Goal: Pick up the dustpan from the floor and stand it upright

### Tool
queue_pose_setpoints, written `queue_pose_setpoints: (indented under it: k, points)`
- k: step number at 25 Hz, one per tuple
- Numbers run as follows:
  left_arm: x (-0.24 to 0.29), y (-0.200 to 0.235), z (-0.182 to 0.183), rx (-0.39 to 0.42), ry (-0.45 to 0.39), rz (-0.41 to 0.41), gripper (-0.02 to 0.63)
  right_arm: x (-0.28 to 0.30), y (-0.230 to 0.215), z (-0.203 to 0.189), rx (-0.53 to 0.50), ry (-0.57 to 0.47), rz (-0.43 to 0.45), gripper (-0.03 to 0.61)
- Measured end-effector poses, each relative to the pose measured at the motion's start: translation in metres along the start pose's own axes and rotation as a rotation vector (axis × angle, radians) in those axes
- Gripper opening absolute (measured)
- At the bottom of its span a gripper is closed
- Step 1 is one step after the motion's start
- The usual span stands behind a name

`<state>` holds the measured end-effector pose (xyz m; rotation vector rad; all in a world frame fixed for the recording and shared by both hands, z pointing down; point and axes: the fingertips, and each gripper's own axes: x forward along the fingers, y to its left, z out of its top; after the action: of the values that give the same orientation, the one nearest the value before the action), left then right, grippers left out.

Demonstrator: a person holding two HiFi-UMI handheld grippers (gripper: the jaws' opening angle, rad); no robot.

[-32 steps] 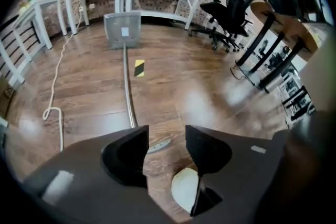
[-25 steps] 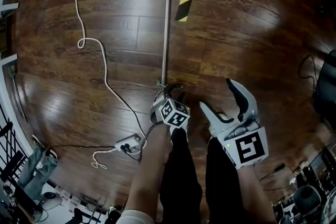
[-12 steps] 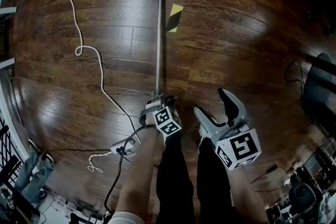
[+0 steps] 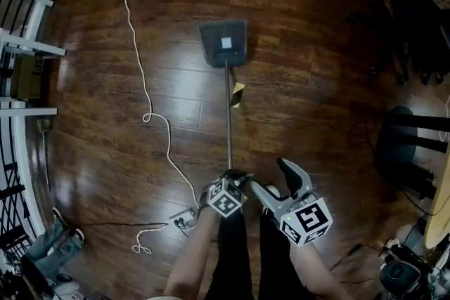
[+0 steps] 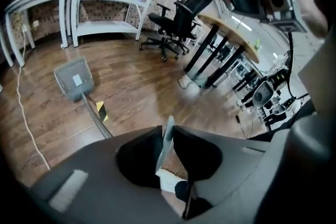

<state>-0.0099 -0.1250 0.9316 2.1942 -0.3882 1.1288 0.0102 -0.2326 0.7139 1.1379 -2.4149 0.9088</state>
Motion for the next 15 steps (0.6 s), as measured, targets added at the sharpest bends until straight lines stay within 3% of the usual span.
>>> queue_pose_setpoints:
  k: [3,6,11,15]
  points:
    - [-0.058,-0.025,0.048,-0.028,-0.071,0.000,0.080,-0.040,0.022,0.042,-0.013,-0.009,-0.011,0.322]
    - [-0.103,-0.048,0.080,-0.074,-0.086,-0.015,0.081,-0.079,0.023,0.075,-0.012,0.001,-0.082,0.322]
    - [-0.160,-0.079,0.095,-0.087,-0.057,-0.049,0.081,-0.132,0.026,0.137,0.011,-0.064,-0.193,0.322]
    - [-0.197,-0.075,0.107,-0.074,-0.057,-0.021,0.084,-0.161,0.037,0.171,-0.022,-0.113,-0.229,0.322]
